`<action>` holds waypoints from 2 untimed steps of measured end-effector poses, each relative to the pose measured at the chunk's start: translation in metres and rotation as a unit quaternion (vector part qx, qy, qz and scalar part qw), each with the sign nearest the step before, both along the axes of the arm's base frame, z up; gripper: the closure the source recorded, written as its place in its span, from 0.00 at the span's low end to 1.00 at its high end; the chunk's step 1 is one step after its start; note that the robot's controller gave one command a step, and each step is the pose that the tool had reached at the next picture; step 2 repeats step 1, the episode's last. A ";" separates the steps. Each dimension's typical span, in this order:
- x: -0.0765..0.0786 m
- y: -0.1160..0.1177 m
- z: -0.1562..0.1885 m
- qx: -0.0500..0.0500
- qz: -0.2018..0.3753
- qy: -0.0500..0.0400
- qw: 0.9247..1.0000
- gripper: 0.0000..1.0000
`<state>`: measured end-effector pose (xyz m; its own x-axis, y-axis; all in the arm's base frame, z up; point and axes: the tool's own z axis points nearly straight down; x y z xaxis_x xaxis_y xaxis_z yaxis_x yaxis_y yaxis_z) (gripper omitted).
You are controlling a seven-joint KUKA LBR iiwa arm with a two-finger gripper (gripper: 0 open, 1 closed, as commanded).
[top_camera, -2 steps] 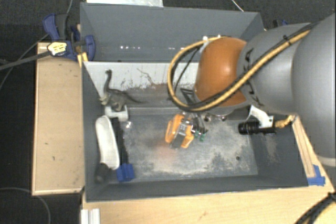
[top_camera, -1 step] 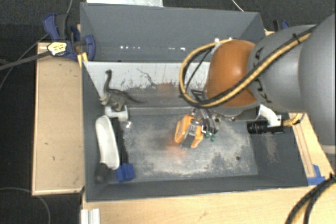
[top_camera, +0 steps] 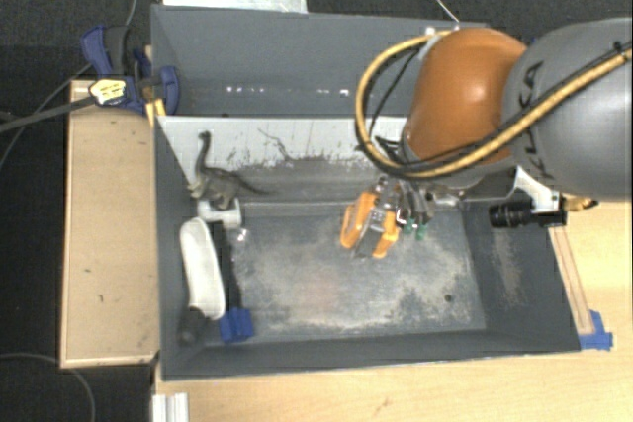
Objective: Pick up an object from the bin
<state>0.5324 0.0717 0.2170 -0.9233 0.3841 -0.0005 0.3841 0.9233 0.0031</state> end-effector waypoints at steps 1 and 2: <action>0.021 -0.012 0.017 0.000 0.011 -0.003 1.000 1.00; 0.021 -0.012 0.017 0.000 0.011 -0.003 1.000 1.00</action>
Offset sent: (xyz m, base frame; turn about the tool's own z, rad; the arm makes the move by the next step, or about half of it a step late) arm 0.0184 -0.0174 -0.0229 -0.0193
